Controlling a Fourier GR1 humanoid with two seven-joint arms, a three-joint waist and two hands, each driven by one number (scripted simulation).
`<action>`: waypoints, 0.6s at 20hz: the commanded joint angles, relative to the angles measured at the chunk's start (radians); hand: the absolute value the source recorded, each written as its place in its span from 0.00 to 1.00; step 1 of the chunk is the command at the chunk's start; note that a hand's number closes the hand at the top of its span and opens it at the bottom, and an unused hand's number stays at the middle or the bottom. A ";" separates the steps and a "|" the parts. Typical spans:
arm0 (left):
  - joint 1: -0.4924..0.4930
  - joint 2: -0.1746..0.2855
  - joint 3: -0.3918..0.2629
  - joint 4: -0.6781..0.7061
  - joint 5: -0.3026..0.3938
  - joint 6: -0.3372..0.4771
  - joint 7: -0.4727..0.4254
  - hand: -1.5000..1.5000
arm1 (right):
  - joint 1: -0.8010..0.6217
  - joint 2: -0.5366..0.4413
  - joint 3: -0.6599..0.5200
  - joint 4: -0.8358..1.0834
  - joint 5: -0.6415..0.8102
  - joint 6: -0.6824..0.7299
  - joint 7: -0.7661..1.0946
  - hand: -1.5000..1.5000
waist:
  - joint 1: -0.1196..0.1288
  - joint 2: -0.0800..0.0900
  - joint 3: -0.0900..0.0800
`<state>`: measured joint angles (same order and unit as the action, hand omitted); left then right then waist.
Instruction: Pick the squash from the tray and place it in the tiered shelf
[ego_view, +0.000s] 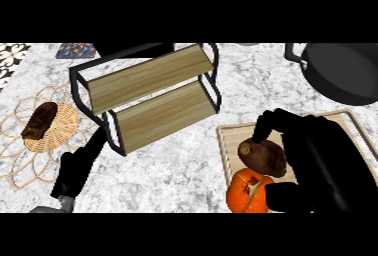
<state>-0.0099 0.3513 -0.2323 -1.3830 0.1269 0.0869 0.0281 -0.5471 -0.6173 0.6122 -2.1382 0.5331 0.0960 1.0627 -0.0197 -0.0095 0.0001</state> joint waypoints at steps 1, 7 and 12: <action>-0.024 -0.006 0.002 0.030 -0.013 -0.012 -0.016 0.50 | -0.074 0.067 -0.136 -0.065 0.000 -0.028 0.107 1.00 | 0.010 0.006 -0.001; -0.020 -0.027 0.000 0.012 -0.021 -0.029 0.004 0.50 | -0.255 0.178 -0.217 0.116 -0.001 0.058 0.107 1.00 | 0.031 0.009 -0.001; -0.066 -0.061 -0.011 0.006 -0.061 0.015 0.051 0.50 | -0.439 0.226 -0.260 0.359 0.056 0.057 0.044 1.00 | 0.036 0.011 -0.001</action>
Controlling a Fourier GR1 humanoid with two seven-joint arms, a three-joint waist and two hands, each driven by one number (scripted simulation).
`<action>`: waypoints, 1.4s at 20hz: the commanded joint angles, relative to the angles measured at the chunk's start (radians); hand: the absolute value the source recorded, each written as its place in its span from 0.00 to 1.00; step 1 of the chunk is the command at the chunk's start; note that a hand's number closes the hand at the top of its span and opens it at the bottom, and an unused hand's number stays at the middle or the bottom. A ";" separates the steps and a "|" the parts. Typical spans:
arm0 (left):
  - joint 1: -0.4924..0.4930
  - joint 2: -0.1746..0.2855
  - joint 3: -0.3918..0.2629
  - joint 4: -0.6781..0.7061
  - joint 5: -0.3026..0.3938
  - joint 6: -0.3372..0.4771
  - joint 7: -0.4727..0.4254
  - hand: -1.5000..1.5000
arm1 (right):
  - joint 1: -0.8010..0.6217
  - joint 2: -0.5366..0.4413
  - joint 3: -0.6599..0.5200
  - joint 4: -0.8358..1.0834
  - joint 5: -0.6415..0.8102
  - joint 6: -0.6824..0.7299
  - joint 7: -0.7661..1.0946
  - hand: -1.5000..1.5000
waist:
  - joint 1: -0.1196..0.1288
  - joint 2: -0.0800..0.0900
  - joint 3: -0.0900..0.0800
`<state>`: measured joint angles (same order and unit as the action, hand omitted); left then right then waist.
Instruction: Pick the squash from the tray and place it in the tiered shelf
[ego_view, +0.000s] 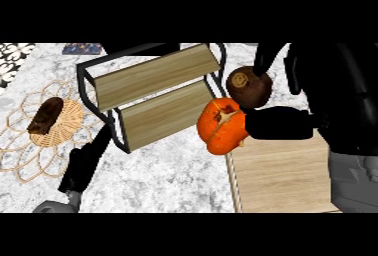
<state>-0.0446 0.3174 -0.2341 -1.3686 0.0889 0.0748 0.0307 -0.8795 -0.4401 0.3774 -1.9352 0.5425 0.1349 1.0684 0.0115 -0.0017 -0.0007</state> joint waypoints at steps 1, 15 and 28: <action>0.032 0.015 0.021 -0.022 0.029 -0.037 0.021 0.50 | -0.154 0.056 -0.051 0.188 0.026 0.048 0.044 1.00 | 0.010 0.002 -0.001; -0.047 -0.015 0.038 0.057 -0.008 -0.066 0.009 0.50 | -0.396 0.253 -0.106 0.956 0.147 -0.114 -0.382 1.00 | 0.023 0.015 -0.001; -0.042 -0.019 0.037 0.007 -0.035 -0.060 0.020 0.50 | -0.426 0.438 -0.383 1.232 -0.133 -0.263 -0.505 0.00 | 0.053 0.025 0.002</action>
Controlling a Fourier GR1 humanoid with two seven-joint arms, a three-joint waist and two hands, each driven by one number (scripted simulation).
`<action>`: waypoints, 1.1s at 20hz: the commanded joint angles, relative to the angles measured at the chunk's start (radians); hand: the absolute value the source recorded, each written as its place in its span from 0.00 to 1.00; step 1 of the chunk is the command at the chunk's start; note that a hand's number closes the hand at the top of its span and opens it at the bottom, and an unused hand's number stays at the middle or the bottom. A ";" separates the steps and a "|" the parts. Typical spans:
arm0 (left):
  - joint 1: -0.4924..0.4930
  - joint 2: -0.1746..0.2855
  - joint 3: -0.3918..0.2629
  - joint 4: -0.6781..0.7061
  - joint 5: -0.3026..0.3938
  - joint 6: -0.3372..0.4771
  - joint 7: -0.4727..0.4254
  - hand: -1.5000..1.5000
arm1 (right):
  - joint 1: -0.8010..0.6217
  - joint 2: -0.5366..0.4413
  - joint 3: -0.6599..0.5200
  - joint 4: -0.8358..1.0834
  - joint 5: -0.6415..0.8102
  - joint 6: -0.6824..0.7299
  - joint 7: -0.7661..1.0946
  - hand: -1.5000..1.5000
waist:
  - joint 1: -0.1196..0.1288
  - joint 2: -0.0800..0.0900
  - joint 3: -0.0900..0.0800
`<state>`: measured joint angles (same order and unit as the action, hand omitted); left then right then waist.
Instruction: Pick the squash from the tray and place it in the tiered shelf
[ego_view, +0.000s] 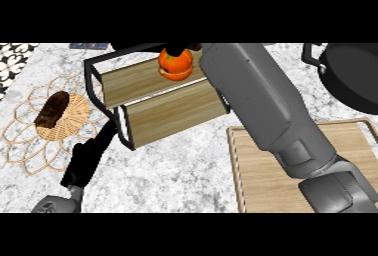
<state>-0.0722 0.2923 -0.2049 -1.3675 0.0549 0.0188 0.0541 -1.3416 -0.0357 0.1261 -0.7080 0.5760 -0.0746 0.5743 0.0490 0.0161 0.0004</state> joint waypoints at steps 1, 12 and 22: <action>-0.001 -0.013 -0.012 -0.002 0.000 -0.006 0.002 0.50 | 0.043 0.034 -0.163 0.024 -0.214 -0.063 -0.021 0.00 | 0.030 0.010 0.001; -0.005 -0.036 -0.009 0.050 -0.029 0.007 -0.023 0.50 | 0.018 0.035 -0.285 0.081 -0.440 -0.369 -0.341 0.00 | -0.002 -0.001 -0.001; 0.084 -0.007 0.037 0.001 -0.010 0.012 -0.026 0.50 | 0.125 -0.166 -0.403 -0.032 -0.414 -0.563 -0.290 0.00 | -0.061 -0.022 0.000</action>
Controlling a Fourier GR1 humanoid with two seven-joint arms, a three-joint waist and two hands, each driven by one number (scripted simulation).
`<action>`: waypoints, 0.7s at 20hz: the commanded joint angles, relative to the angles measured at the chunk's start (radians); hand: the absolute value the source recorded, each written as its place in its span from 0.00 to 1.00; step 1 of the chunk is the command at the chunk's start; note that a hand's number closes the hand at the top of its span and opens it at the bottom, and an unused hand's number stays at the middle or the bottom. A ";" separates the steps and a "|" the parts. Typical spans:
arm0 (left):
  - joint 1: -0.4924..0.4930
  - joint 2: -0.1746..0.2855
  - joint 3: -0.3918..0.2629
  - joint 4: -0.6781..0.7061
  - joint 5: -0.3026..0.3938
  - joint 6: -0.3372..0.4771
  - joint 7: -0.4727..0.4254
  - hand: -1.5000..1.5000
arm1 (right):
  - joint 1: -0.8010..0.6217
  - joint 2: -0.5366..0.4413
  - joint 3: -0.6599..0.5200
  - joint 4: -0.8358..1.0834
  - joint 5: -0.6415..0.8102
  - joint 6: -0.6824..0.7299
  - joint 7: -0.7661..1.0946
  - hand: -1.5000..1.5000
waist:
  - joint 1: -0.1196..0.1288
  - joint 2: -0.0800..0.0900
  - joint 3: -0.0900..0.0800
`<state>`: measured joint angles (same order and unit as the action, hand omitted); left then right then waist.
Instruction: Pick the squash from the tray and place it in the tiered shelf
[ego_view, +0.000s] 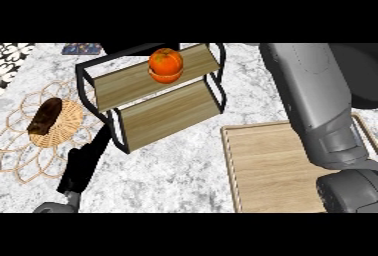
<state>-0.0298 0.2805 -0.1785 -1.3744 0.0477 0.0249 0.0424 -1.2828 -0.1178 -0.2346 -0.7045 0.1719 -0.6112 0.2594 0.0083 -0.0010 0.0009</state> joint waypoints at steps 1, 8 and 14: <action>0.038 -0.006 0.013 0.017 -0.004 0.016 -0.005 0.50 | 0.078 -0.087 0.003 -0.080 0.026 -0.026 0.113 0.00 | -0.038 -0.013 -0.001; 0.039 0.014 0.056 0.051 0.002 -0.008 -0.062 0.50 | 0.365 -0.269 -0.023 -0.383 -0.080 0.247 0.128 0.00 | -0.047 -0.010 -0.001; 0.010 0.011 0.045 0.005 -0.008 -0.031 0.005 0.50 | 0.572 -0.376 -0.078 -0.566 -0.180 0.419 0.107 0.00 | -0.023 -0.003 0.000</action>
<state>-0.0086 0.2927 -0.1337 -1.3678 0.0455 0.0048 0.0238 -0.8334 -0.4232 -0.2757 -1.1802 0.0556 -0.3068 0.3900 -0.0228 -0.0088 0.0017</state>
